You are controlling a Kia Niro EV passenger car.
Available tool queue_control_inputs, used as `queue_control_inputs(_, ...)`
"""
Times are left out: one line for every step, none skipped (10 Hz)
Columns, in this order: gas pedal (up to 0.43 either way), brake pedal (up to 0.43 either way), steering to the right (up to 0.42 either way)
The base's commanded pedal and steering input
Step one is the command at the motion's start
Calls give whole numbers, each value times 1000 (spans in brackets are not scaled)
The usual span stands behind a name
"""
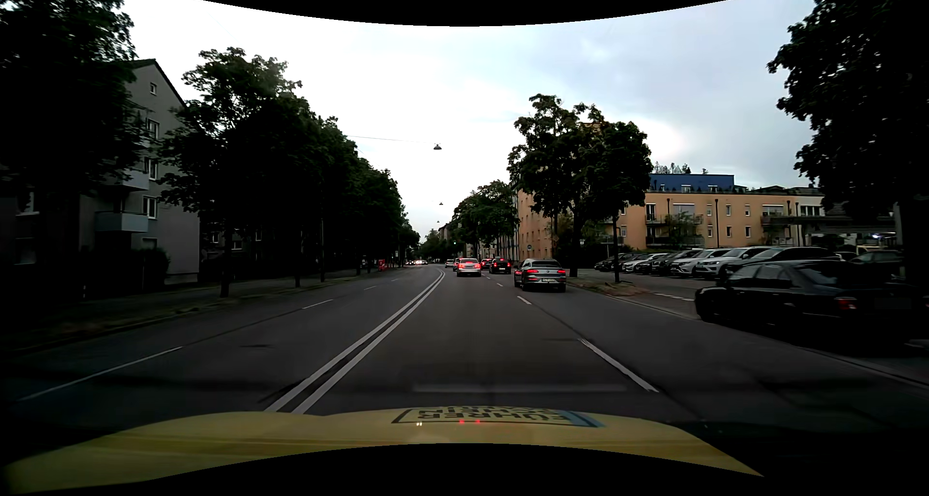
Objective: Follow the waypoints while adhering to traffic rules and regulations
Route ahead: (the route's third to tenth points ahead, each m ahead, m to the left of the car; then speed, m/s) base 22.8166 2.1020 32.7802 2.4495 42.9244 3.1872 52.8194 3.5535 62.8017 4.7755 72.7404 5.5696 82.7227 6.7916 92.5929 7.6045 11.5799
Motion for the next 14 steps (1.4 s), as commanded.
queue_control_inputs(39, 0, -10)
queue_control_inputs(39, 0, -10)
queue_control_inputs(39, 0, -9)
queue_control_inputs(47, 0, -9)
queue_control_inputs(47, 0, -9)
queue_control_inputs(47, 0, -9)
queue_control_inputs(47, 0, -9)
queue_control_inputs(59, 0, -9)
queue_control_inputs(59, 0, -9)
queue_control_inputs(59, 0, -8)
queue_control_inputs(59, 0, -9)
queue_control_inputs(59, 0, -8)
queue_control_inputs(59, 0, -8)
queue_control_inputs(59, 0, -8)
